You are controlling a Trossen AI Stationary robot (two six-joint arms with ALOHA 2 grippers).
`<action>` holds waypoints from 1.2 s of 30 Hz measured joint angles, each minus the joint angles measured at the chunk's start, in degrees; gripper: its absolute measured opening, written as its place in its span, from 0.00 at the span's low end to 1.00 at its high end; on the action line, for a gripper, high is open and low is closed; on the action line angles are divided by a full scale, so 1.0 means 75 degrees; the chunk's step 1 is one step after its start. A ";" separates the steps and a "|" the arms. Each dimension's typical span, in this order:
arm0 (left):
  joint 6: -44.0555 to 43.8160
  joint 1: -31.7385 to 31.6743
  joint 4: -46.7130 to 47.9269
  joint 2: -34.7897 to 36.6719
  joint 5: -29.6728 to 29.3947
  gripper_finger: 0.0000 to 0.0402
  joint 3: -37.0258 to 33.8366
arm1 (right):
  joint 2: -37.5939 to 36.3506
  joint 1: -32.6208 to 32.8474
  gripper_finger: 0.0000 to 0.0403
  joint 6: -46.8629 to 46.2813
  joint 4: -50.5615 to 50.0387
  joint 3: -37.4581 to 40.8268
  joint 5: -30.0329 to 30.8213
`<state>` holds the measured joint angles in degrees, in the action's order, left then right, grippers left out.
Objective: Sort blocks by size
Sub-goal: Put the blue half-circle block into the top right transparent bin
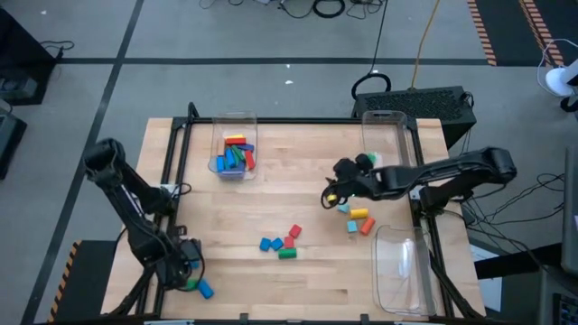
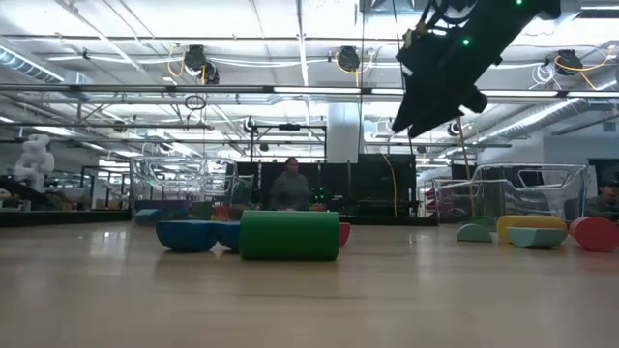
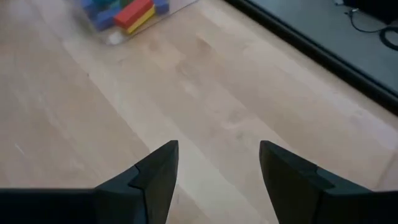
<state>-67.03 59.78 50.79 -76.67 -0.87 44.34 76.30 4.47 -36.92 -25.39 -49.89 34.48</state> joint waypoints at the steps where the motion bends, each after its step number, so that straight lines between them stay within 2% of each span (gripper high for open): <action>1: 0.0393 0.0060 -0.0048 -0.0075 -0.0007 0.44 0.0000 | 0.0098 0.0037 0.52 0.0001 0.0087 0.0000 0.0000; 9: 0.3956 0.0155 -0.0131 -0.0580 -0.0141 0.44 -0.0003 | 0.0479 0.0076 0.52 -0.0029 0.0203 0.0000 -0.0047; 15: 0.5418 0.0132 0.0126 -0.1032 -0.0200 0.44 -0.0009 | 0.0479 0.0076 0.52 -0.0048 0.0228 0.0000 -0.0065; 22: 0.6208 0.0132 -0.0007 -0.1367 -0.0413 0.44 -0.0009 | 0.0479 0.0076 0.52 -0.0048 0.0245 0.0000 -0.0227; 29: 0.6810 -0.0010 -0.1004 -0.1372 -0.1043 0.44 -0.0009 | 0.0479 0.0076 0.52 -0.0051 0.0353 0.0000 -0.0244; 36: 0.6792 -0.0359 -0.1321 -0.1372 -0.0886 0.44 -0.0009 | 0.0479 0.0077 0.52 -0.0051 0.0536 0.0000 -0.0460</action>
<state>-16.09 57.09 40.88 -86.96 -7.52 44.27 79.90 5.05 -37.30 -21.37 -49.89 31.03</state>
